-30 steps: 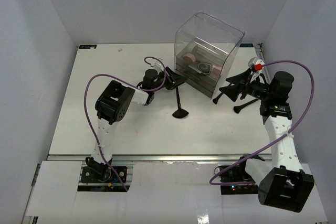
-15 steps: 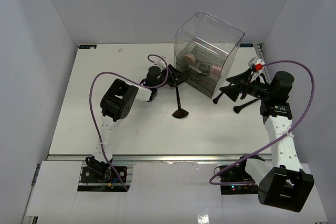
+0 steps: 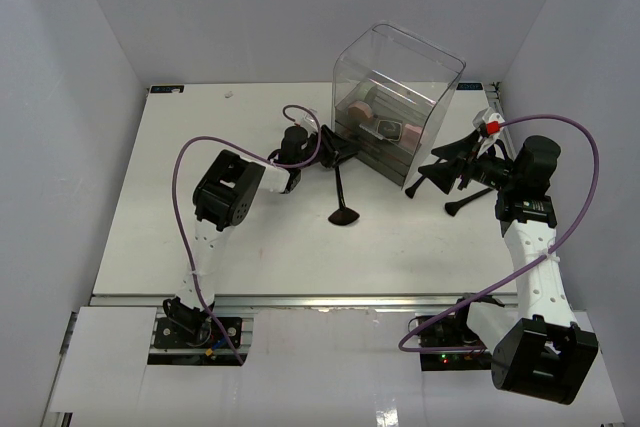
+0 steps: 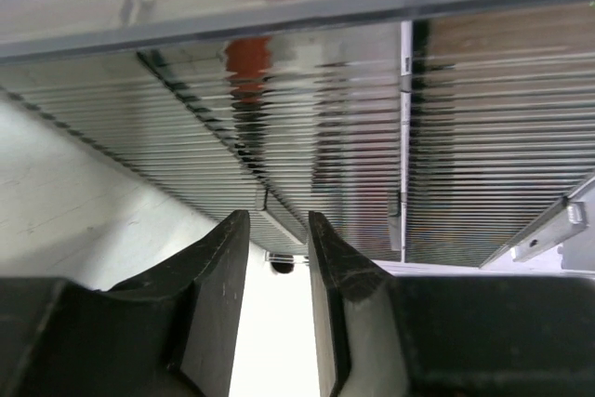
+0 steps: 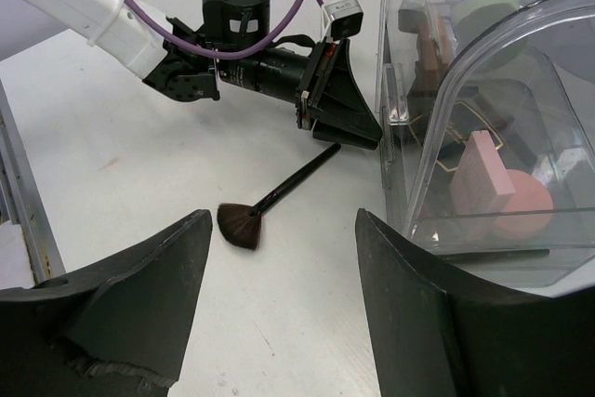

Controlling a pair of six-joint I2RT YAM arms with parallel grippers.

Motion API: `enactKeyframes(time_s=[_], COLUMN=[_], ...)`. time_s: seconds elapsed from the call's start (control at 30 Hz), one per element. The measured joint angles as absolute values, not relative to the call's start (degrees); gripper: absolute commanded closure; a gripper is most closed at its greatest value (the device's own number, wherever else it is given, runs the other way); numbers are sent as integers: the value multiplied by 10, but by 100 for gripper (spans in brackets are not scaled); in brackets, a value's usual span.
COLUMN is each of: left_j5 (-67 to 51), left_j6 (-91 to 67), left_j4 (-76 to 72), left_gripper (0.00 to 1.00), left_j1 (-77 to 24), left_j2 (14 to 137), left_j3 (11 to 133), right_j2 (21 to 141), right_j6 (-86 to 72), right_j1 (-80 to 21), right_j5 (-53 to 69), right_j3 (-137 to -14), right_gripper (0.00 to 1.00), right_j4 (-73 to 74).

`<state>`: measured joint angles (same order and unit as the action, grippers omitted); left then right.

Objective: Organize the makeup

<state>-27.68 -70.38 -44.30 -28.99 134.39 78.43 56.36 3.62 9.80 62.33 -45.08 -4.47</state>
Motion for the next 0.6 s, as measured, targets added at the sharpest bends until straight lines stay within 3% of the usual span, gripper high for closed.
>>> enactKeyframes(time_s=[0.17, 0.6], left_j5=[-275, -278], left_j6=[-700, -704], left_j4=[-434, -432], left_gripper=[54, 66], left_j1=[-290, -289], left_j2=[1344, 1359], left_j3=[784, 808], right_j2=[564, 564], right_j6=[36, 36], right_j1=[100, 101], right_j5=[623, 623], right_j3=[-451, -451], right_gripper=[30, 30], right_j4=[-45, -45])
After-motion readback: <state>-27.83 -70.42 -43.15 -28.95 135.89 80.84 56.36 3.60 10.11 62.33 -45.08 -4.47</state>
